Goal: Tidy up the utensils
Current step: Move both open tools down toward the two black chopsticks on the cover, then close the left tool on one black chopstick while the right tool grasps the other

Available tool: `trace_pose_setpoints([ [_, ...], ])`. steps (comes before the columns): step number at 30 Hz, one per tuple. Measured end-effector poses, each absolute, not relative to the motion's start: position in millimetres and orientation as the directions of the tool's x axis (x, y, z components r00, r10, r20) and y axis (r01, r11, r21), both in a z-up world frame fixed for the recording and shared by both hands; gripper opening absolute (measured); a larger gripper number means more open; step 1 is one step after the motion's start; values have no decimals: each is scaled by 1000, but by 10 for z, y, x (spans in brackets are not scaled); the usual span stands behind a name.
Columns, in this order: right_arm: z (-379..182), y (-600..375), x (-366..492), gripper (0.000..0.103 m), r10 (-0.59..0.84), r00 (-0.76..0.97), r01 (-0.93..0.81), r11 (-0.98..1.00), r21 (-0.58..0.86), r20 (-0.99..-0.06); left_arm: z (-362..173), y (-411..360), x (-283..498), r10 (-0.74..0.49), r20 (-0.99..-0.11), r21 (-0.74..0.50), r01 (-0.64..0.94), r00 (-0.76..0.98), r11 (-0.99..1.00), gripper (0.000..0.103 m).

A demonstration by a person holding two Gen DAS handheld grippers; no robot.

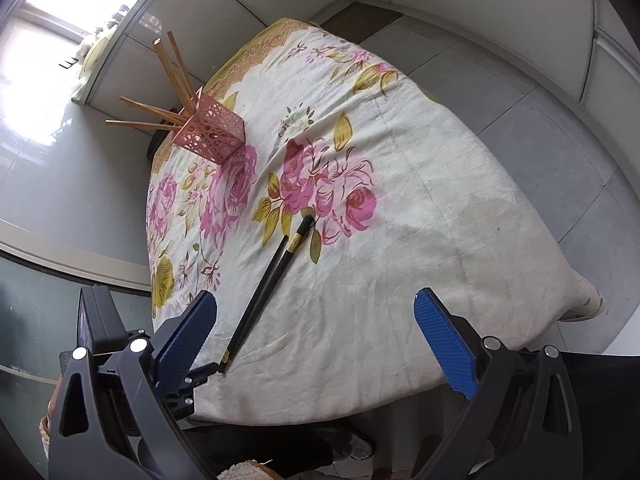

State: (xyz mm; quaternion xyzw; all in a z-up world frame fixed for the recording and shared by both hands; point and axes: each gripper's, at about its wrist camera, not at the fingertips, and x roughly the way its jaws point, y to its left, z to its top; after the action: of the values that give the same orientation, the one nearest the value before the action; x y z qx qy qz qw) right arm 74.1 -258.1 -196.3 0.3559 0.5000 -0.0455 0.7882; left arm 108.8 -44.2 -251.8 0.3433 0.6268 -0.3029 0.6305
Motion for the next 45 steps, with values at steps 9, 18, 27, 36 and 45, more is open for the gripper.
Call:
trace_pose_setpoints([
  [9, -1965, -2468, 826, 96, 287, 477, 407, 766, 498, -831, -2833, -92, 1468, 87, -995, 24, 728, -49, 685, 51],
  [18, -1986, -2551, 943, 96, 250, 469, 427, 775, 465, -847, -2361, -20, 1793, -91, -996, -63, 649, 9, 758, 57],
  [27, -2145, -2512, 1368, 91, 192, 400, 451, 810, 375, -896, -2146, -557, 1762, -80, -987, 44, 721, 138, 692, 55],
  [36, -2545, -2673, 1577, 45, 319, 295, 577, 692, 434, -901, -2573, -1344, 1686, -3, -979, 179, 857, 206, 483, 27],
  [45, -2555, -2690, 1609, 59, 325, 276, 573, 700, 426, -905, -2674, -1261, 1625, -8, -991, 114, 870, 135, 480, 0],
])
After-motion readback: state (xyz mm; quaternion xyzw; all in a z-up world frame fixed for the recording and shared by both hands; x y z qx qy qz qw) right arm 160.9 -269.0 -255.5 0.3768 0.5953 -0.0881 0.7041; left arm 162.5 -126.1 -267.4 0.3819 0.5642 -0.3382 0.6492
